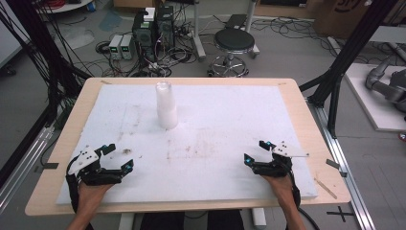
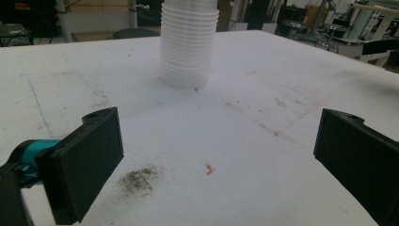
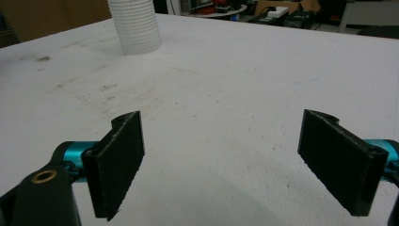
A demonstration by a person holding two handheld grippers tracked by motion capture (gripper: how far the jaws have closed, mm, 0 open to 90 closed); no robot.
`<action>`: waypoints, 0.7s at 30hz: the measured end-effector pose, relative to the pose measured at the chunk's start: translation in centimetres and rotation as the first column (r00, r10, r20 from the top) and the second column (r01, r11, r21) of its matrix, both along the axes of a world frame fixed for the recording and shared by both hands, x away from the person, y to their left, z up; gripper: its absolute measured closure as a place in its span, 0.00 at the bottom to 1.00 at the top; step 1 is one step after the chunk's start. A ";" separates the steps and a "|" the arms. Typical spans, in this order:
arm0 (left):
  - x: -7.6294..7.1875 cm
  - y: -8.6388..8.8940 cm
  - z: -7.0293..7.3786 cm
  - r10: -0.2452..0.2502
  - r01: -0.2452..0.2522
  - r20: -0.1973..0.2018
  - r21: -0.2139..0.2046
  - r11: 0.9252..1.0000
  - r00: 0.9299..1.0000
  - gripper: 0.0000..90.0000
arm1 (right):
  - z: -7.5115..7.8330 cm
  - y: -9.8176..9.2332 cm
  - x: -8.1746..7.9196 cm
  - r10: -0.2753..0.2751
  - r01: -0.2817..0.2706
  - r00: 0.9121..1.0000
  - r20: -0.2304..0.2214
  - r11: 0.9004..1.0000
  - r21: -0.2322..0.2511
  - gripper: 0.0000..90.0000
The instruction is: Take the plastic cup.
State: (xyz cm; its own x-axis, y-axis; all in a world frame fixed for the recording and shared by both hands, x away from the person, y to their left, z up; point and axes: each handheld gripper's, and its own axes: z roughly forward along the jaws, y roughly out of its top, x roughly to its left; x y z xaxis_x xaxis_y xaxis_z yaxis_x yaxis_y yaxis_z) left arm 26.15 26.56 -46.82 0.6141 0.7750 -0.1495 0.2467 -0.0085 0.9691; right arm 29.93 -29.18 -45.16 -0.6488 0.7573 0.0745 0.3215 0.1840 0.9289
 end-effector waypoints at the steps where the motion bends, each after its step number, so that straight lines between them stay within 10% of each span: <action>1: 0.0 0.0 0.0 0.002 -0.002 -0.003 -0.003 1.000 1.000 0.02 | 0.0 0.0 0.1 0.003 -0.003 1.000 -0.005 1.000 -0.001 0.17; 21: 1.2 0.4 1.5 -0.049 0.049 -0.007 -0.032 0.998 0.999 0.02 | 0.0 -0.1 0.3 0.018 -0.018 1.000 -0.018 1.000 0.009 0.17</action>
